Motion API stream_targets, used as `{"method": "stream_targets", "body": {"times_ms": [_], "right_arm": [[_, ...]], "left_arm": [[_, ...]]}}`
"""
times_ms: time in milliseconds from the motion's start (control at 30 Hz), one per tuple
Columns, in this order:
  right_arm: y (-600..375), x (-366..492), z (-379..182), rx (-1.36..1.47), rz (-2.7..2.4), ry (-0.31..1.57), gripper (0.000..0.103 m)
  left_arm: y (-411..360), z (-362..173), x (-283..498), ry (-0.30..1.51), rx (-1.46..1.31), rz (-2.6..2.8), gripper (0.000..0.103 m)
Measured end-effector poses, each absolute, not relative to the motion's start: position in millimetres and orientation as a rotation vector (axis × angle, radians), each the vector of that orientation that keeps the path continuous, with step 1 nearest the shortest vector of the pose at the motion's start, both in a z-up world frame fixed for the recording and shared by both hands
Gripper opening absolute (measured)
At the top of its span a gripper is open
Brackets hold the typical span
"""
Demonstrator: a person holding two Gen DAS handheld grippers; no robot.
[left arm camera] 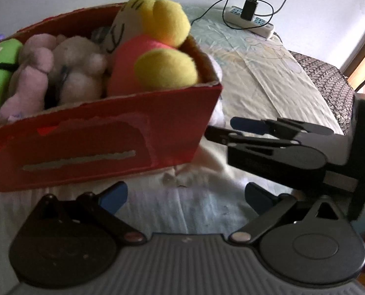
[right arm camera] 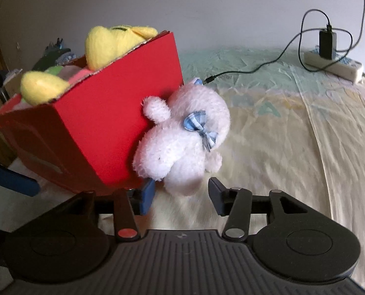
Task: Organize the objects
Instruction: 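Bring the left gripper to the white bunny while the right gripper closes in on it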
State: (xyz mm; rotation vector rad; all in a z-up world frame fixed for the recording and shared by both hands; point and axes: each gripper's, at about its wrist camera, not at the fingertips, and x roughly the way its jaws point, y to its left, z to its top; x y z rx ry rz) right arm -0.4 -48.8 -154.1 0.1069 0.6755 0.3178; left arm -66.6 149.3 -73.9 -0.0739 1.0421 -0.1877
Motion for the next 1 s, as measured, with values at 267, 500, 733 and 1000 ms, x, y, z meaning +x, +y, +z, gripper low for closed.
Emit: {"method": "stream_targets", "body": {"times_ms": [267, 500, 733, 1000], "right_arm": [[-59, -2, -148, 0.142, 0.316, 0.655, 0.026], [-81, -47, -129, 0.028, 0.313, 0.635, 0.025], [-103, -98, -120, -0.165, 0.342, 0.684, 0.025], [-112, -135, -111, -0.174, 0.425, 0.745, 0.031]], "left_arm": [[154, -70, -65, 1.033, -0.080, -0.173, 0.101], [147, -61, -64, 1.009, -0.074, -0.223, 0.101], [125, -56, -66, 0.985, -0.069, -0.339, 0.101], [95, -56, -61, 0.987, -0.049, -0.454, 0.101]]}}
